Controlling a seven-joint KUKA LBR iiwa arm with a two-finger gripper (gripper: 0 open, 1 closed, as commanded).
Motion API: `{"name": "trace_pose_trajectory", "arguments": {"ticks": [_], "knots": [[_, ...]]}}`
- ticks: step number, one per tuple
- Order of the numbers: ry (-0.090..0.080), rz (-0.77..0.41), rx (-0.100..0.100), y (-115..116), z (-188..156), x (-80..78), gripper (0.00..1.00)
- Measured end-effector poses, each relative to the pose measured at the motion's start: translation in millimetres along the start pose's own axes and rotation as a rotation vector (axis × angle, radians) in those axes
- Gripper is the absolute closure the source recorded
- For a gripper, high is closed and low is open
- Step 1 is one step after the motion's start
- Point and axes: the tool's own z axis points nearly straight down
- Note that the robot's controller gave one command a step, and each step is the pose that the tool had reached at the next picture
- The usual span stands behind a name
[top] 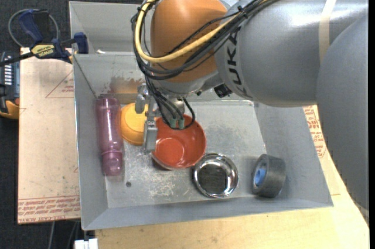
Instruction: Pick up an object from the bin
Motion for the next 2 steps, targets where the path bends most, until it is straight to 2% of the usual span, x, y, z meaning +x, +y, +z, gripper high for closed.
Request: {"name": "trace_pose_trajectory", "arguments": {"ticks": [2], "knots": [[-0.003,-0.023,0.000,0.8,2.2,0.3,0.00]]}}
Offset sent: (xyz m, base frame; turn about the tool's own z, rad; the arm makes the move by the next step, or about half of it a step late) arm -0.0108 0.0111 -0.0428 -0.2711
